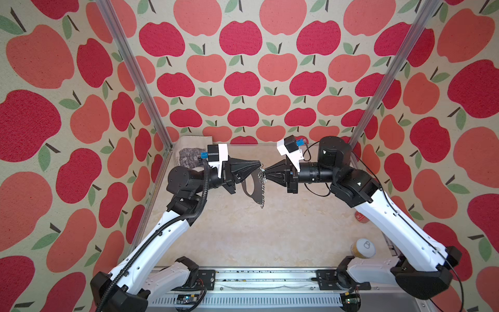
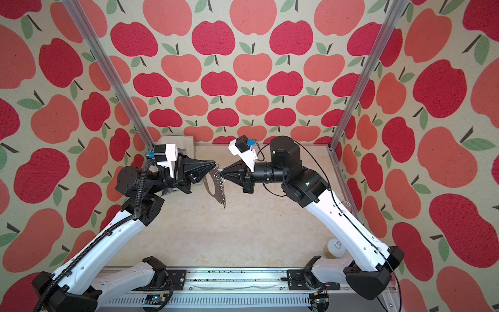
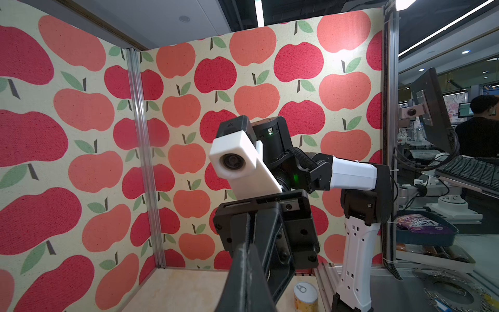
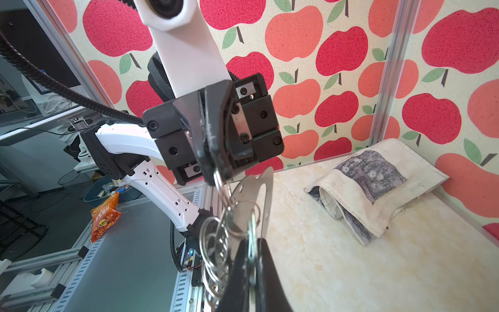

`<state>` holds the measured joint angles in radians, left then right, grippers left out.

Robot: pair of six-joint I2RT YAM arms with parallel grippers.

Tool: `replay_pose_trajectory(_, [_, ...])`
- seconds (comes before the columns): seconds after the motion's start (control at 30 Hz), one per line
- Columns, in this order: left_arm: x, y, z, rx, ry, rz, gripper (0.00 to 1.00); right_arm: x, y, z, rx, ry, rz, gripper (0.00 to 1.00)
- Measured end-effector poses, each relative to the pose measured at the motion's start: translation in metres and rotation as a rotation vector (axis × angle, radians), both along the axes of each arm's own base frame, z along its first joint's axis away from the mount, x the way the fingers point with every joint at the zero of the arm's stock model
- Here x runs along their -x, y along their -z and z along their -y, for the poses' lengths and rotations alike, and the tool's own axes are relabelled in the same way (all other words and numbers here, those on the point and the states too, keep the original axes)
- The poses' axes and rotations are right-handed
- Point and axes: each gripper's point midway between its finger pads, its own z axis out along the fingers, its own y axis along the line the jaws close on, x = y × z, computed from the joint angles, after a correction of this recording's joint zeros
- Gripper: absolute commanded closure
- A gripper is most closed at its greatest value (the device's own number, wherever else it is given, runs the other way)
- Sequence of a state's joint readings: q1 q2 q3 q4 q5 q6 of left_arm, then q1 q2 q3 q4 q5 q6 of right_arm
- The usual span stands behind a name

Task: Attach keys to a key ring
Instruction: Insert the key into the keyring.

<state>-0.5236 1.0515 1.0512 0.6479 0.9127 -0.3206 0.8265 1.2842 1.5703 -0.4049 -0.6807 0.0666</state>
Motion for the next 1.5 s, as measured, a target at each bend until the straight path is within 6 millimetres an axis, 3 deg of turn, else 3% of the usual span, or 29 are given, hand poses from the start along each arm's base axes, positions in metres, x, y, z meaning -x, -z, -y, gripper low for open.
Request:
replay_pose_trajectory(0.47, [0.002,-0.003,-0.002,0.008,0.0,0.014,1.0,0.0,-0.013,0.015,0.116,0.073,0.142,1.0])
replay_pose_trajectory(0.77, [0.005,-0.005,-0.003,0.012,0.015,0.014,1.0,0.014,-0.01,0.006,0.161,0.033,0.197,1.0])
replay_pose_trajectory(1.03, [0.006,-0.005,-0.003,0.013,0.021,0.011,1.0,0.007,-0.008,0.007,0.185,0.071,0.232,1.0])
replay_pose_trajectory(1.5, [0.007,-0.001,0.0,-0.004,0.051,-0.009,1.0,0.002,-0.021,0.008,0.169,0.106,0.272,1.0])
